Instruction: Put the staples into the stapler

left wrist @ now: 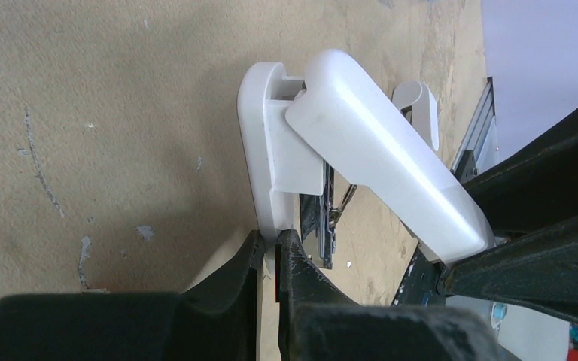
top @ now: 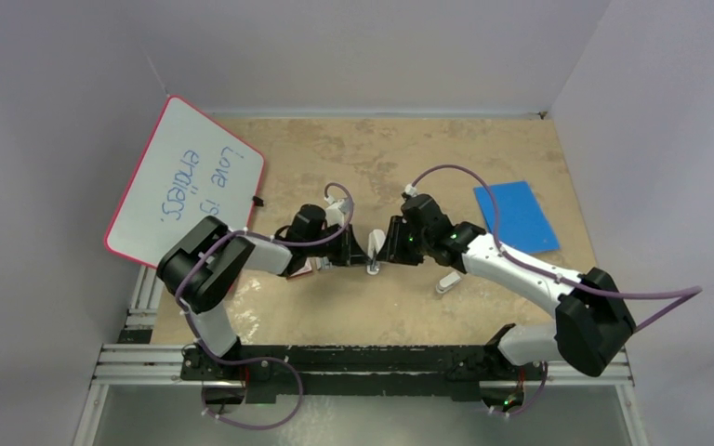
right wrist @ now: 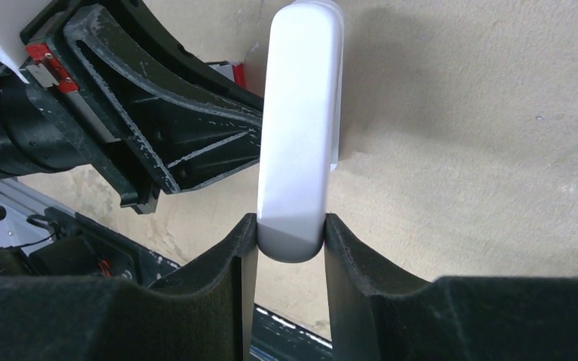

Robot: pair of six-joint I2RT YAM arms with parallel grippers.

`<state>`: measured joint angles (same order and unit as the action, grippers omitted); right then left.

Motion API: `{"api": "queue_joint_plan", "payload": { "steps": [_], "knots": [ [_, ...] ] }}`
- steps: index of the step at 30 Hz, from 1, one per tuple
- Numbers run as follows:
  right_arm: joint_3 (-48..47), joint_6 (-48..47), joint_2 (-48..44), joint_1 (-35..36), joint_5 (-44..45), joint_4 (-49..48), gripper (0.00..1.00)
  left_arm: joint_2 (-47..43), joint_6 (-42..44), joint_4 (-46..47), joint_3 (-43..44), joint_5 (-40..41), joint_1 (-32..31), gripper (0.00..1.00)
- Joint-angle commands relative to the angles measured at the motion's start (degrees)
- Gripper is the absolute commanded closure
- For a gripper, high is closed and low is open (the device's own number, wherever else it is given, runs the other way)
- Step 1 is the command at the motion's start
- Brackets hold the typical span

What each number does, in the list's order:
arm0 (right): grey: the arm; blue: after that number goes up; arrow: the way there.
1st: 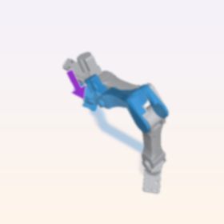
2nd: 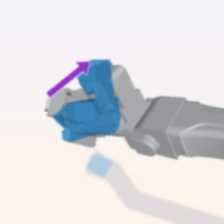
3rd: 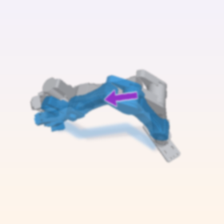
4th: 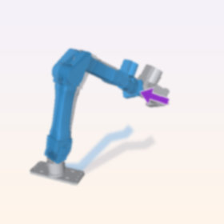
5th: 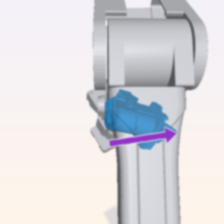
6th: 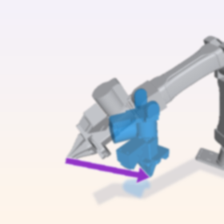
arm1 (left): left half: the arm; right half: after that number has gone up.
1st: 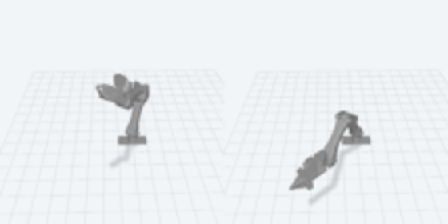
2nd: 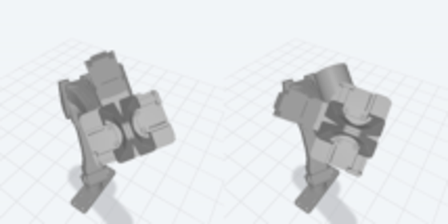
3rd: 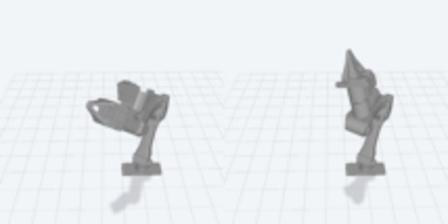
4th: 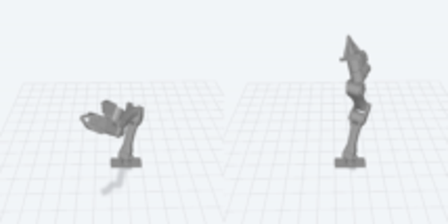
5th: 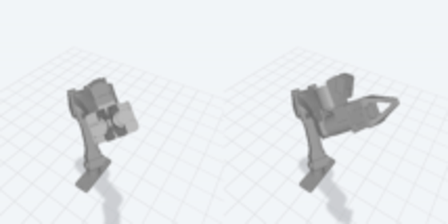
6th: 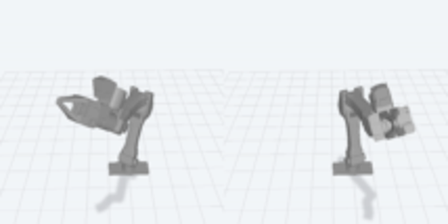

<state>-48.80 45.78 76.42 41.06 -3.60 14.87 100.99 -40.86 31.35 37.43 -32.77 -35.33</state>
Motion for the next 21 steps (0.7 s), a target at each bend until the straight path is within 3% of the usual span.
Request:
{"api": "queue_joint_plan", "payload": {
  "steps": [1,11,21],
  "knots": [
    [-3.6,-0.3,-2.1,-0.6,2.8,-1.6,0.74,0.2,2.5,5.9,-1.2,-4.6,-0.6,1.0],
    [-10.3,-1.2,-0.5,-4.8,9.5,3.4,0.73,-0.4,6.6,6.4,-2.0,-7.0,-0.8,1.0],
    [-11.7,-1.2,3.6,-6.5,6.3,-3.1,0.72,-1.4,6.4,8.8,-3.1,-9.3,-0.8,1.0]
  ]
}}
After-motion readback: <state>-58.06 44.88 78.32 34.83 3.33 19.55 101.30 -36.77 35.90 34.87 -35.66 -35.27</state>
